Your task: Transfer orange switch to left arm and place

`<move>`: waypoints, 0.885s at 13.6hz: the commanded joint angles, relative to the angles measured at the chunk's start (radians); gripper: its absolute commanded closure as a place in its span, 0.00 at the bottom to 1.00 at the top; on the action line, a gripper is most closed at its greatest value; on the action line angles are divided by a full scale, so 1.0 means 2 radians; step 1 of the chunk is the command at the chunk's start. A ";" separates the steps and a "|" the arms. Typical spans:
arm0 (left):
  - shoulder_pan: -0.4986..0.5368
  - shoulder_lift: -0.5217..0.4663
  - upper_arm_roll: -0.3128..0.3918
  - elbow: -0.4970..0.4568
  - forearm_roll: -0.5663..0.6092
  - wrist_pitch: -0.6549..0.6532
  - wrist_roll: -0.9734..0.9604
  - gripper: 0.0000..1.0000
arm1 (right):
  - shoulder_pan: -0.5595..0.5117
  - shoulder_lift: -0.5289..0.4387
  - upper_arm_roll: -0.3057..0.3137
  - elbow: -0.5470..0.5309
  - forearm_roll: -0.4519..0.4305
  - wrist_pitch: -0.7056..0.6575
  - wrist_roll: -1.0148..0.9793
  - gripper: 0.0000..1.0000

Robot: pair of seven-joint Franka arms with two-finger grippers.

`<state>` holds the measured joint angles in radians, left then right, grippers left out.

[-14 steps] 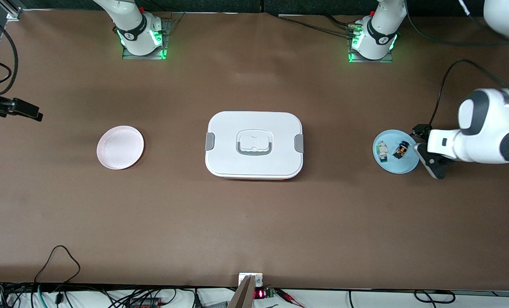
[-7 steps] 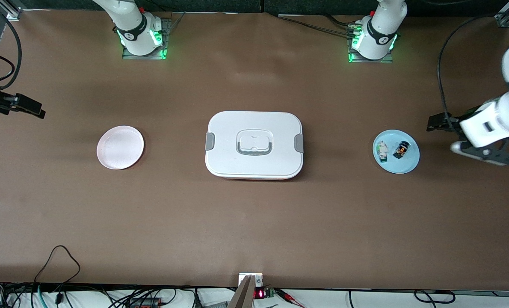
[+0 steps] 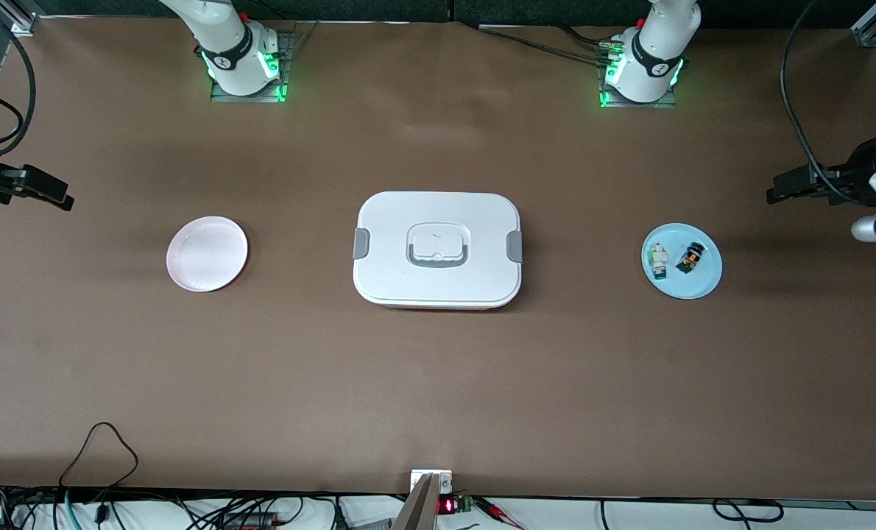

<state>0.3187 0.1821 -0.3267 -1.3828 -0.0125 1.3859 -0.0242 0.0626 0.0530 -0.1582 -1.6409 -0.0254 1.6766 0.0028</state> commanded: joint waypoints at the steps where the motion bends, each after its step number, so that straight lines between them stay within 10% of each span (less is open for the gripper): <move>1: -0.051 -0.020 0.032 0.001 -0.006 -0.010 -0.018 0.00 | 0.007 -0.002 -0.003 0.008 0.003 -0.006 -0.005 0.00; 4: -0.143 -0.022 0.129 0.002 -0.008 -0.007 -0.011 0.00 | 0.007 -0.002 -0.002 0.011 0.003 -0.006 -0.009 0.00; 12: -0.147 -0.014 0.123 0.003 -0.004 0.008 -0.019 0.00 | 0.007 -0.003 -0.002 0.014 0.004 -0.007 -0.010 0.00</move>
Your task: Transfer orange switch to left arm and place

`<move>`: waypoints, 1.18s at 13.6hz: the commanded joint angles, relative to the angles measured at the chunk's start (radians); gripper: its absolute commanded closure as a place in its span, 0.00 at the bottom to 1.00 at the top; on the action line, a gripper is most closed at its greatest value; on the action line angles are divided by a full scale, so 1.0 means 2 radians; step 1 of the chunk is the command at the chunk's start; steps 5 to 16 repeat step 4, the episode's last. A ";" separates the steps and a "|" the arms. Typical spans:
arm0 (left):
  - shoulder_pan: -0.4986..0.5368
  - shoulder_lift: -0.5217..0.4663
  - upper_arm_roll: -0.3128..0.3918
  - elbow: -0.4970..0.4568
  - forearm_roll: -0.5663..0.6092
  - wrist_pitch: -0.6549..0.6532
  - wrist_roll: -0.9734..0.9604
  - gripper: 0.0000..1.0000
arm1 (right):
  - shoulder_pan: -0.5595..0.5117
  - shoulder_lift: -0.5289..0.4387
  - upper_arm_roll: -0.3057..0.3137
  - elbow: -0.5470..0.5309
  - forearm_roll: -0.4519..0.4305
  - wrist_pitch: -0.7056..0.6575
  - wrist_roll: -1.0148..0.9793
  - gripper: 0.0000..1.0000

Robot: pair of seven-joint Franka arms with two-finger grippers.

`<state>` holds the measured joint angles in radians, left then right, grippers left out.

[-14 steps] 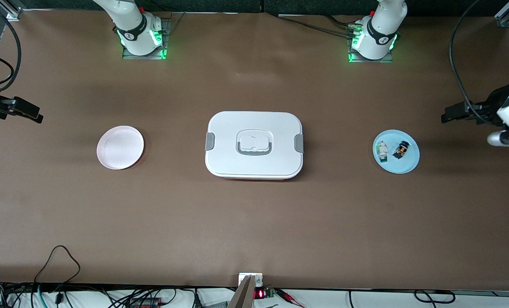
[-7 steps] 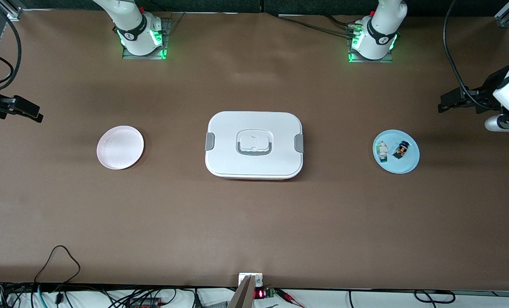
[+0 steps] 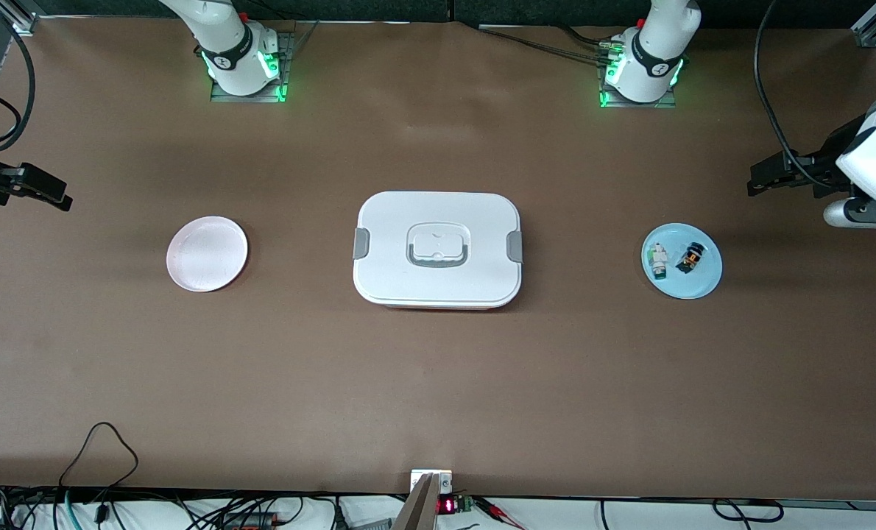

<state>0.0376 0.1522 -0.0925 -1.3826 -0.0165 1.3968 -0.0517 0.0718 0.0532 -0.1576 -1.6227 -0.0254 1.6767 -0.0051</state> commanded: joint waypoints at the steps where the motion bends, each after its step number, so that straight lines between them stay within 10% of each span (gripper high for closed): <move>1: -0.007 0.001 0.007 0.003 -0.003 0.003 -0.006 0.00 | 0.002 -0.003 -0.002 0.005 0.004 -0.008 -0.006 0.00; 16: -0.003 0.000 0.008 0.003 0.000 0.003 -0.003 0.00 | 0.006 -0.001 -0.002 0.005 0.003 -0.012 -0.004 0.00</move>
